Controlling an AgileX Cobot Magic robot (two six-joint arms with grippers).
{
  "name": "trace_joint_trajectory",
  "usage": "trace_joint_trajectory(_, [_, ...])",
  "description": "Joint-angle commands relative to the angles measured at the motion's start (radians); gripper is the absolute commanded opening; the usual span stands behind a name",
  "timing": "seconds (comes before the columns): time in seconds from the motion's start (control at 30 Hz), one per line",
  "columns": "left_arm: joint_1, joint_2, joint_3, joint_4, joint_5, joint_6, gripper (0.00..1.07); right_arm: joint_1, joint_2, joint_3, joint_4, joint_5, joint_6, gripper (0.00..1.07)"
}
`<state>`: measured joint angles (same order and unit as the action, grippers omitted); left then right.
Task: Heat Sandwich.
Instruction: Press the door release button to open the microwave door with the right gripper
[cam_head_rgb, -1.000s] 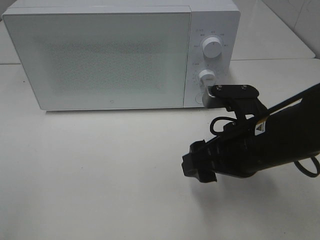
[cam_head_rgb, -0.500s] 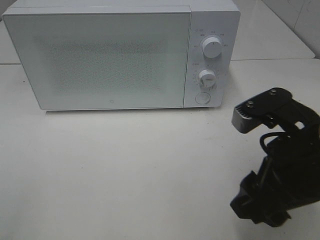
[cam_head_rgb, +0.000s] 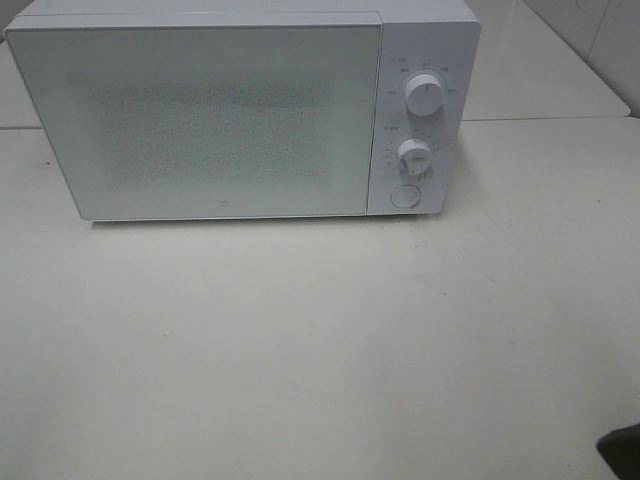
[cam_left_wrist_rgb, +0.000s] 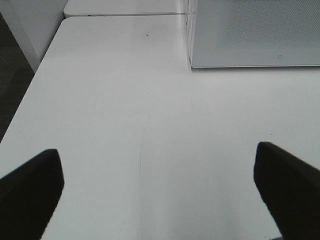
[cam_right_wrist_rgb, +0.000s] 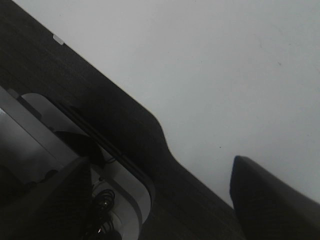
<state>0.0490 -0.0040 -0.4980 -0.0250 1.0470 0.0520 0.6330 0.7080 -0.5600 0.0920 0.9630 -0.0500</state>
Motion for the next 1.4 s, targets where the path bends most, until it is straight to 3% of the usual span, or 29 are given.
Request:
trace_joint_trajectory(0.03, [0.001, -0.026, 0.004, -0.009, -0.011, -0.006, 0.98, -0.006, -0.125, -0.004, -0.006, 0.075, -0.011, 0.75])
trace_joint_trajectory(0.23, [0.001, -0.026, 0.004, -0.009, -0.011, -0.006, 0.98, -0.021, -0.294, -0.004, -0.012, 0.147, -0.011, 0.75])
trace_joint_trajectory(0.53, [0.001, -0.026, 0.004, -0.009, -0.011, -0.006, 0.98, -0.276, -0.478, -0.003, -0.092, 0.132, -0.011, 0.75])
trace_joint_trajectory(0.87, [0.001, -0.026, 0.004, -0.009, -0.011, -0.006, 0.98, -0.427, -0.605, 0.051, -0.114, 0.071, 0.082, 0.75])
trace_joint_trajectory(1.4, [0.001, -0.025, 0.004, -0.009, -0.011, -0.006, 0.98, -0.527, -0.739, 0.054, -0.135, 0.074, 0.106, 0.75])
